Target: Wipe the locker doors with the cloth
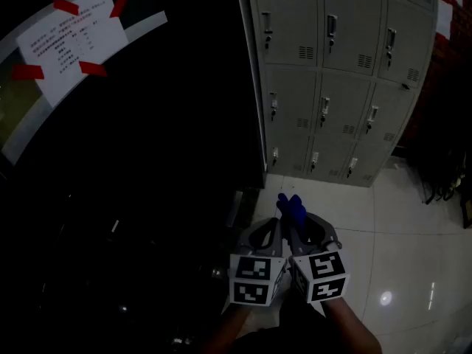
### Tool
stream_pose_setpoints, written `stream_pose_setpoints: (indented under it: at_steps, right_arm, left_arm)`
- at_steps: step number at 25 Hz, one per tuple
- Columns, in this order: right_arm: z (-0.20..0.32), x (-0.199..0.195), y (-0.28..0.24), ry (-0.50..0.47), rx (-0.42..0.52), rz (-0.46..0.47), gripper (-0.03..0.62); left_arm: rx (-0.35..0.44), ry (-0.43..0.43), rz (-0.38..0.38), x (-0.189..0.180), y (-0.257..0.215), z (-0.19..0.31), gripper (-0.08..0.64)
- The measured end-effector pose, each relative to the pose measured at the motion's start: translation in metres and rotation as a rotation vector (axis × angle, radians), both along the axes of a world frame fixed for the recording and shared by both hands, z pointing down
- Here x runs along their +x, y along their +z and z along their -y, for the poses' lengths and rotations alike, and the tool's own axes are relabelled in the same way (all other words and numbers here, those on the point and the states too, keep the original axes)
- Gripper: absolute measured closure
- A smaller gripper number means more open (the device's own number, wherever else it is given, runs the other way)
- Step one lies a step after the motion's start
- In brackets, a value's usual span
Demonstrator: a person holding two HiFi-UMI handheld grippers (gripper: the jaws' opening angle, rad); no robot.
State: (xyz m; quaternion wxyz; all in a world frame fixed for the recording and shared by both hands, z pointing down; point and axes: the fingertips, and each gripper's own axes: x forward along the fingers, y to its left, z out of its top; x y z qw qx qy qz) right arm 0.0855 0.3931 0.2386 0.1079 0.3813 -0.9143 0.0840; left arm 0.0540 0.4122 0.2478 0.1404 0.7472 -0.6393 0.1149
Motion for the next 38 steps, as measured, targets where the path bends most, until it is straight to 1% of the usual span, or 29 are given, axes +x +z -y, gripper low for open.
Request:
stream_pose_setpoints:
  at_steps: [6, 8, 10, 13, 17, 22, 28, 34, 38]
  right_arm:
    - [0.119, -0.002, -0.013, -0.031, 0.008, 0.031, 0.529]
    - [0.156, -0.001, -0.015, -0.042, 0.002, 0.039, 0.529]
    - [0.187, -0.003, -0.015, -0.063, -0.001, 0.043, 0.529]
    - [0.223, -0.010, -0.019, -0.083, 0.001, 0.052, 0.529]
    - [0.258, -0.020, -0.020, -0.118, 0.001, 0.073, 0.529]
    - [0.301, -0.037, -0.014, -0.098, 0.013, 0.071, 0.529]
    - [0.362, -0.065, -0.017, -0.069, 0.034, 0.107, 0.529]
    - [0.435, -0.116, -0.013, -0.027, 0.063, 0.109, 0.529]
    - [0.490, -0.156, -0.006, -0.008, 0.101, 0.077, 0.529]
  left_arm:
    - [0.002, -0.038, -0.008, 0.000, -0.011, 0.121, 0.557]
    - [-0.005, -0.048, 0.007, 0.000, -0.012, 0.158, 0.557]
    - [-0.012, -0.058, 0.039, -0.002, -0.014, 0.189, 0.557]
    - [-0.017, -0.072, 0.063, -0.011, -0.017, 0.222, 0.557]
    - [-0.025, -0.089, 0.058, -0.022, -0.014, 0.258, 0.557]
    - [-0.032, -0.096, 0.044, -0.044, -0.007, 0.300, 0.557]
    - [-0.017, -0.075, 0.023, -0.071, -0.004, 0.359, 0.557]
    - [0.004, -0.039, 0.009, -0.118, -0.006, 0.427, 0.557]
    - [0.033, -0.023, -0.001, -0.153, -0.008, 0.471, 0.557]
